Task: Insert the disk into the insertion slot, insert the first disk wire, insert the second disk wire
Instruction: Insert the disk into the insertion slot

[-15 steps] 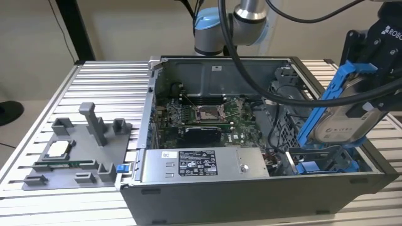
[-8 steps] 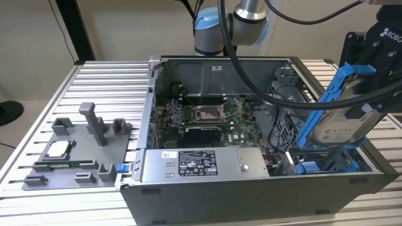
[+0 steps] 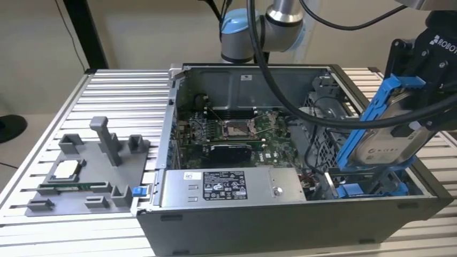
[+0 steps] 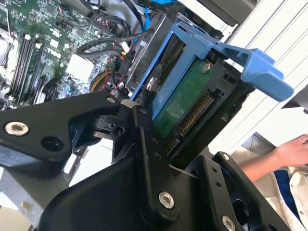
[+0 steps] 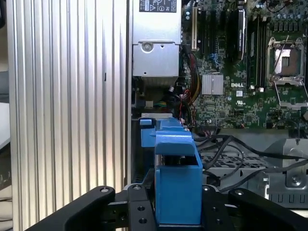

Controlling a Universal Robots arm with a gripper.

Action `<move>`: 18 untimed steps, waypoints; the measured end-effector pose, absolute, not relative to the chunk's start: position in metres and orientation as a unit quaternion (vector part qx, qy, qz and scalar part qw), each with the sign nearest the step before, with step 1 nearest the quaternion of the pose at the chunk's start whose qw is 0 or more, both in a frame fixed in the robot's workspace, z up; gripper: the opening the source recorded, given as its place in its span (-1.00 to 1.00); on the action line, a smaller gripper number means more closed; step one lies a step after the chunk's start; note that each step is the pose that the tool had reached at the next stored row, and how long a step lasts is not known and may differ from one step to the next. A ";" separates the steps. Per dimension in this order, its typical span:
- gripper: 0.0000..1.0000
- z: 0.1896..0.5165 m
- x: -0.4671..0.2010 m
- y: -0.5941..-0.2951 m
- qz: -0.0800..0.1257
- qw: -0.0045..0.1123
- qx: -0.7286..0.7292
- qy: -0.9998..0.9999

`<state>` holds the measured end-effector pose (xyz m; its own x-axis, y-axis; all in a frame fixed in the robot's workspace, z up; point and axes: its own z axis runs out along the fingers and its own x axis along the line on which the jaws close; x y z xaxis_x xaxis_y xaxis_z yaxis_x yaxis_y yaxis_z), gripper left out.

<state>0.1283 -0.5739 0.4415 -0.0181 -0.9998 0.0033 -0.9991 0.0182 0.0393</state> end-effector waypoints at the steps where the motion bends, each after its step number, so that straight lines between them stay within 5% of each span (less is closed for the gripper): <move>1: -1.00 0.441 0.128 -0.574 -0.013 0.015 0.701 -0.713; 18: -1.00 0.436 0.128 -0.574 -0.013 0.015 0.701 -0.713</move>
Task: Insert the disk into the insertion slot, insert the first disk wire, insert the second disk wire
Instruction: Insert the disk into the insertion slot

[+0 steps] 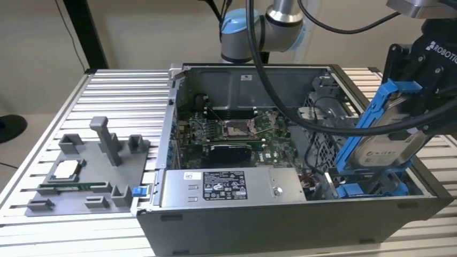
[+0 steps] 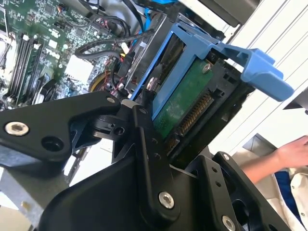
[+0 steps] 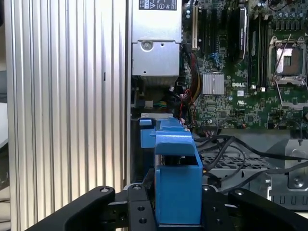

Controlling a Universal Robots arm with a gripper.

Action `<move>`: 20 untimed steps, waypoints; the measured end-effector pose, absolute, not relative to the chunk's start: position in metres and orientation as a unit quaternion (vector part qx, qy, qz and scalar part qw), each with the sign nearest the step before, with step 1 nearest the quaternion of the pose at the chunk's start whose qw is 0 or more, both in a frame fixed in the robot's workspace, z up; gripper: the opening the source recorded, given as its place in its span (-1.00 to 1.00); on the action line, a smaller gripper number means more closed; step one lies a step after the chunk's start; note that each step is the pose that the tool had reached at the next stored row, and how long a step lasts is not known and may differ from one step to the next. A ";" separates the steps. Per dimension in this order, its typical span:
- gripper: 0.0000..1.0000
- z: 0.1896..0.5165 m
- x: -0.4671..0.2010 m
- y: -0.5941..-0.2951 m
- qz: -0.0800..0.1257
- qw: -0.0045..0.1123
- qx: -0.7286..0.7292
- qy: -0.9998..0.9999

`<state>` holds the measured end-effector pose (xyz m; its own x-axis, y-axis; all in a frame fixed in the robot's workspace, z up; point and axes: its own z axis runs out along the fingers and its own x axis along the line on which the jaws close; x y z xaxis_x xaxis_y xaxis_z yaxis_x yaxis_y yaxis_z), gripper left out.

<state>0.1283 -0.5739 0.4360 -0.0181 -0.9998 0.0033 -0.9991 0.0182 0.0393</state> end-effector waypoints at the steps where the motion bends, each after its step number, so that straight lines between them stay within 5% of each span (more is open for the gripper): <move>1: -1.00 0.435 0.128 -0.574 -0.013 0.015 0.701 -0.713; 20: -1.00 0.412 0.130 -0.574 -0.018 0.010 0.701 -0.713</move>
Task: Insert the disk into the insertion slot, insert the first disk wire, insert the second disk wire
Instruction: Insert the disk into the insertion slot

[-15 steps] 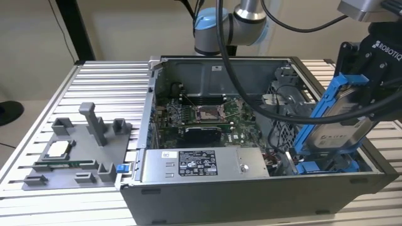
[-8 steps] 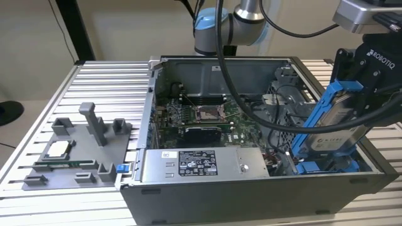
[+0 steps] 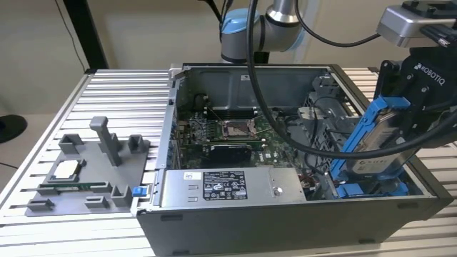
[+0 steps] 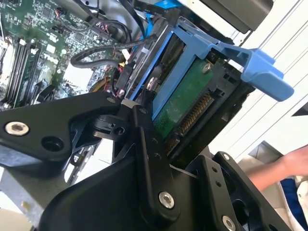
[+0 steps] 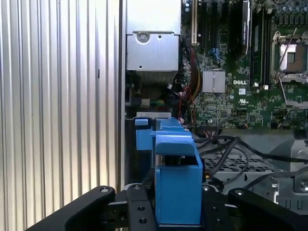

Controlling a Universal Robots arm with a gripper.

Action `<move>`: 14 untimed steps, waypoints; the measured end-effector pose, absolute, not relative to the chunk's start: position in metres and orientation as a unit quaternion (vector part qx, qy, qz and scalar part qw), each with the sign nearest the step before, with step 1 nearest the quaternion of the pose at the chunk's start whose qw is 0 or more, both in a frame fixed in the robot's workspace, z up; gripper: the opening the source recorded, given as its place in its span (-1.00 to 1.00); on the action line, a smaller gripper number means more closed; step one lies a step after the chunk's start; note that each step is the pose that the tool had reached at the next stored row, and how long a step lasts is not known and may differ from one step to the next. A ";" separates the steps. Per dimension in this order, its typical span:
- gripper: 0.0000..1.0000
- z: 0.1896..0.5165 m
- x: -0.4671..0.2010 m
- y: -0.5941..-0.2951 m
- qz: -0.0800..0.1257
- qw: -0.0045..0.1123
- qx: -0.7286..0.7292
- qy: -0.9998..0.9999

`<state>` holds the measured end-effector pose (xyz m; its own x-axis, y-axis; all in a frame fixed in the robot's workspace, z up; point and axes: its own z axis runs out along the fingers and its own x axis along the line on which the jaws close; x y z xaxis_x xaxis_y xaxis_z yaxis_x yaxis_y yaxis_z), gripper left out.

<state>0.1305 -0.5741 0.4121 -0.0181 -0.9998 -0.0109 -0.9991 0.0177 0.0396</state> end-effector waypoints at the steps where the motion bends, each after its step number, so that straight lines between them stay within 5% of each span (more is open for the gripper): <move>1: -1.00 0.411 0.131 -0.574 -0.018 0.010 0.701 -0.713; 14: -1.00 0.390 0.132 -0.574 -0.018 0.010 0.701 -0.713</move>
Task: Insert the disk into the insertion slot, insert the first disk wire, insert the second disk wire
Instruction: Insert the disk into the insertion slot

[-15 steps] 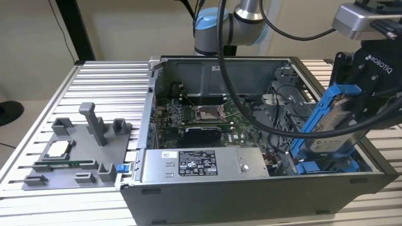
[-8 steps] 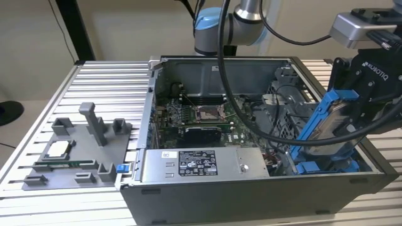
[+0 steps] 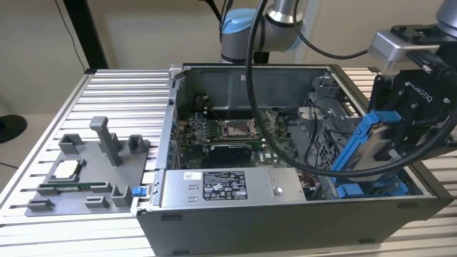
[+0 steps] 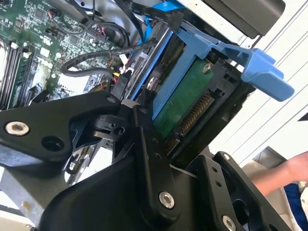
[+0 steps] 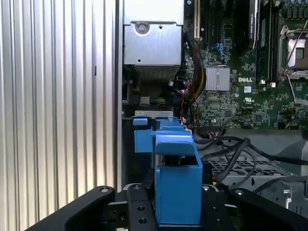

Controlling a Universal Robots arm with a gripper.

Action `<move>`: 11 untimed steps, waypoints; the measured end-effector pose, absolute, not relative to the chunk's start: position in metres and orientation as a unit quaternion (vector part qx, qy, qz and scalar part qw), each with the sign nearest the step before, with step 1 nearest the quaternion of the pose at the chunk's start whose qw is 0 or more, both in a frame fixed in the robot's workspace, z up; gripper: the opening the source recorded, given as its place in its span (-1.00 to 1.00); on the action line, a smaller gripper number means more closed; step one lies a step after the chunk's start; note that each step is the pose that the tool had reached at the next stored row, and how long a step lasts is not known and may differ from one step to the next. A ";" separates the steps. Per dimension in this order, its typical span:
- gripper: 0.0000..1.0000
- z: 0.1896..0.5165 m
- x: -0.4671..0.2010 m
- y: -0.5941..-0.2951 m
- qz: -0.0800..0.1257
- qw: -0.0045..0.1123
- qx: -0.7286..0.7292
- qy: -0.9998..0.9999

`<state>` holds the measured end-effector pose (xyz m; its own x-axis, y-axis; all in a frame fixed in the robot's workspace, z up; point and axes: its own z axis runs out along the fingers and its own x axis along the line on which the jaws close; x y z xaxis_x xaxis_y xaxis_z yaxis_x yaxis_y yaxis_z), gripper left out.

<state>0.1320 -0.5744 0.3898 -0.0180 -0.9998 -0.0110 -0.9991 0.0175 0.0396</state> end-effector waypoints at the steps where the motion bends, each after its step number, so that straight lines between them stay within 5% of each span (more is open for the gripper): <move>1: -1.00 0.388 0.132 -0.574 -0.018 0.010 0.701 -0.713; 11: -1.00 0.375 0.132 -0.574 -0.018 0.010 0.701 -0.713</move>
